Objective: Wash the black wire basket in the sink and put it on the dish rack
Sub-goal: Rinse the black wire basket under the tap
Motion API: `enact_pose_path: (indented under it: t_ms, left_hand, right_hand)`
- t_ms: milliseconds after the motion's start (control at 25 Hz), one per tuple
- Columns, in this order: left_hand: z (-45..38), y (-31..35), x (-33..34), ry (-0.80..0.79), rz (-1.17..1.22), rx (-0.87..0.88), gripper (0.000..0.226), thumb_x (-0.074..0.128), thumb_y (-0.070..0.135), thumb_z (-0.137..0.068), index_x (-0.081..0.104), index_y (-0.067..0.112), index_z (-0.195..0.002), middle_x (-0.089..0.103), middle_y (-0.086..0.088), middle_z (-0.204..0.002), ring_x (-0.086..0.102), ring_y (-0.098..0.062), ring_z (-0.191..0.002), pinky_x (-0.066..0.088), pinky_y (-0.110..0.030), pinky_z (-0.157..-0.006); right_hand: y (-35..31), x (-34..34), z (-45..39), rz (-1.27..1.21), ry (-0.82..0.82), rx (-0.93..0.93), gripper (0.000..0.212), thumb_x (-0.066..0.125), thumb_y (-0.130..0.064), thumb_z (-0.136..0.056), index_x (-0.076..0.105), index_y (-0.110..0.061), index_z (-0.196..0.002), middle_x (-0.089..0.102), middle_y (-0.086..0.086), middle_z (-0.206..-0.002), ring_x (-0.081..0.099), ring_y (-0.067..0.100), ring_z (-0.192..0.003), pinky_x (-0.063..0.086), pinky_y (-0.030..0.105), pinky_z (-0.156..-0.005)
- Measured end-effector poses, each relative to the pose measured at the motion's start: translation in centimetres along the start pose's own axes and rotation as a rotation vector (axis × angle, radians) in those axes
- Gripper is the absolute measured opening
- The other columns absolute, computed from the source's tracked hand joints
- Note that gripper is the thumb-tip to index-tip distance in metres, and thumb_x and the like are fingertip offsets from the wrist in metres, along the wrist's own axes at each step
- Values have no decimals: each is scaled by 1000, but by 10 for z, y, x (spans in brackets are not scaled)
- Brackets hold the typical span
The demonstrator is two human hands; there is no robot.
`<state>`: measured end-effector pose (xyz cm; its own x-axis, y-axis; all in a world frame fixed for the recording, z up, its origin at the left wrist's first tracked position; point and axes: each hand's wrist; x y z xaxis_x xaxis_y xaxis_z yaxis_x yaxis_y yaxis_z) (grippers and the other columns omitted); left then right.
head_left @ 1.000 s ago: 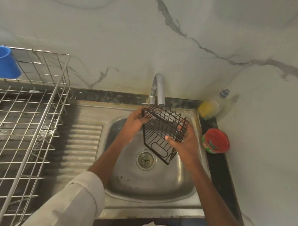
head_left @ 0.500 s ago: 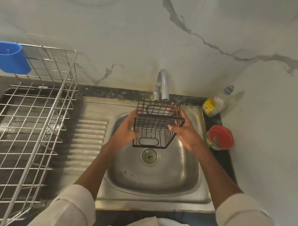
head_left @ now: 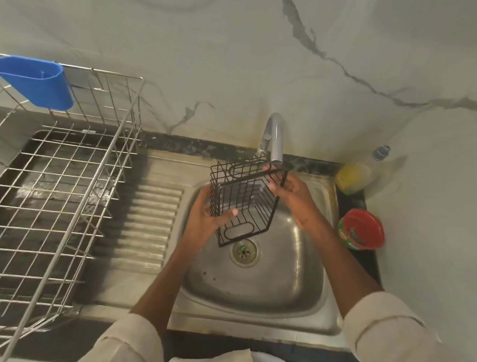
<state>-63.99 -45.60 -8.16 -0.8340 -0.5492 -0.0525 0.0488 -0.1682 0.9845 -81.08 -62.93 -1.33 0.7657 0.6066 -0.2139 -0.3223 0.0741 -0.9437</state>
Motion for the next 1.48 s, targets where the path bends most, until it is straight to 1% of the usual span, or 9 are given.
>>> enact_pose_path:
  t_ms: [200, 360, 440, 720, 840, 920, 1160, 1280, 1480]
  left_hand:
    - [-21, 7, 25, -184, 73, -248, 35, 76, 38, -99, 68, 35, -133, 77, 4, -125, 70, -15, -122, 55, -31, -91]
    - [-37, 3, 60, -372, 9, -404, 53, 48, 61, -105, 67, 24, -138, 78, 1, -118, 75, -21, -110, 62, -29, -80]
    - [-48, -3, 75, -414, -27, -382, 63, 55, 66, -99, 66, 20, -141, 77, 1, -124, 73, -21, -119, 64, -36, -92]
    - [-77, -13, 99, -378, -218, -229, 38, 58, 19, -110, 59, 15, -147, 65, -1, -135, 60, -16, -123, 46, -35, -110]
    - [-75, -34, 93, -262, -174, -461, 36, 56, 7, -108, 57, 6, -144, 63, -8, -116, 62, -23, -105, 55, -40, -93]
    - [-70, -33, 98, -240, 126, -564, 36, 51, -6, -106, 56, -1, -142, 65, -14, -113, 65, -26, -99, 59, -35, -79]
    - [-77, -5, 108, -117, 455, -464, 37, 45, -17, -102, 65, 13, -114, 77, -7, -113, 74, -24, -109, 54, -50, -102]
    - [-78, -10, 88, -30, 459, -435, 26, 53, -6, -105, 67, 16, -109, 76, -8, -107, 73, -25, -104, 55, -56, -98]
    - [-63, -21, 47, 156, 579, -365, 31, 51, -8, -105, 68, 19, -104, 76, -10, -124, 71, -29, -116, 56, -62, -103]
  right_hand:
    - [45, -22, 48, -59, 30, -49, 59, 74, -11, -90, 54, -26, -143, 67, -1, -135, 62, 15, -128, 52, 41, -105]
    - [73, -27, 78, -183, 214, 82, 72, 82, -25, -82, 48, -46, -142, 64, -7, -137, 62, 16, -128, 53, 53, -102]
    - [75, -25, 84, -170, 413, 117, 63, 87, -29, -78, 55, -46, -129, 66, -7, -133, 61, 19, -127, 51, 54, -105]
    - [54, 10, 93, -148, 696, 4, 75, 93, -24, -74, 43, -32, -130, 53, -14, -129, 56, -1, -121, 45, 5, -92]
    - [57, 10, 92, -277, 757, -101, 86, 92, -16, -76, 39, -24, -144, 56, -7, -141, 57, 7, -129, 51, 27, -106]
    - [64, 5, 96, -303, 739, -137, 95, 89, -9, -78, 32, -24, -153, 49, -5, -151, 52, 11, -137, 48, 24, -109]
    - [104, -10, 100, -306, 716, -1, 91, 78, -1, -86, 28, -23, -159, 51, 4, -152, 56, 16, -134, 48, 37, -113]
    - [115, -3, 85, -677, 651, 106, 90, 73, -1, -82, 35, -31, -157, 55, -5, -150, 56, 19, -136, 40, 50, -117]
    - [111, 8, 49, -1300, 400, 145, 79, 53, 20, -82, 45, -13, -153, 57, 2, -147, 52, 30, -139, 40, 41, -116]
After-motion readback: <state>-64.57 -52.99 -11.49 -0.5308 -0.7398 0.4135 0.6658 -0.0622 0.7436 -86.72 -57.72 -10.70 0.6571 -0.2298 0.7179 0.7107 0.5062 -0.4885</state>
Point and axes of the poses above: each hand's wrist, its own z-axis away from the middle knuckle, its own x-axis out of the palm, y = z × x
